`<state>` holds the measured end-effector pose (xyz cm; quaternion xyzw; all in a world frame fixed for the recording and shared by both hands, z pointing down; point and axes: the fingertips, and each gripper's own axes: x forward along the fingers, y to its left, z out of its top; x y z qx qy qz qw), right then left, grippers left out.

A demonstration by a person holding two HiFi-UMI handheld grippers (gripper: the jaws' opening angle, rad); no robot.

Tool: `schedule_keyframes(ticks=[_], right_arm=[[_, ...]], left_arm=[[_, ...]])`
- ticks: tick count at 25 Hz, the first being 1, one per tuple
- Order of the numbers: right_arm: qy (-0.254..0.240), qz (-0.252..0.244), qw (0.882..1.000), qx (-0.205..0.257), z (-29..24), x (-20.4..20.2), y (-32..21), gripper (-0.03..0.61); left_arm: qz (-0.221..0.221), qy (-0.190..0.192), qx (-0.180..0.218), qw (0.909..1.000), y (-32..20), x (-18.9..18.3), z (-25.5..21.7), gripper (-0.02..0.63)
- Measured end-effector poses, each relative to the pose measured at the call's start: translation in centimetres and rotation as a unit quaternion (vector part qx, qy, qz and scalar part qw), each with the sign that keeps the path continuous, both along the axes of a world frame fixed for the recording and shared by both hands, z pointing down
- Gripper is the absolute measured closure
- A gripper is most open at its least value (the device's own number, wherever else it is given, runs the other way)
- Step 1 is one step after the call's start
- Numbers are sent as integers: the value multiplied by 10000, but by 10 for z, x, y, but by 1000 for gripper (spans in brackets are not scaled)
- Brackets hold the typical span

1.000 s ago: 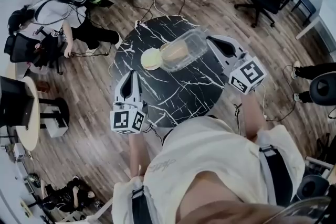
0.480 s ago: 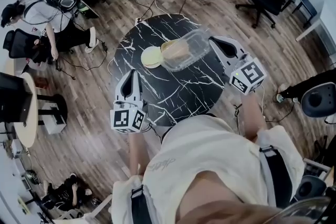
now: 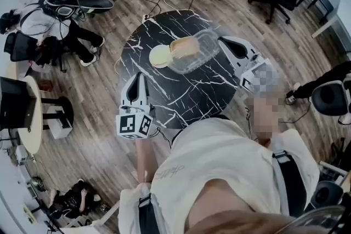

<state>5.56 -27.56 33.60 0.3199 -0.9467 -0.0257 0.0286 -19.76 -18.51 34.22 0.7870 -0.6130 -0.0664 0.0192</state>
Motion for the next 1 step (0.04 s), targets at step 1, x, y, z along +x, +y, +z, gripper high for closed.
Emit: schedule_keyframes(ticks=[1], right_arm=[[10, -1, 10000, 0, 1, -1, -1, 568]], left_arm=[[-2, 10, 7, 10000, -1, 0, 1, 589]])
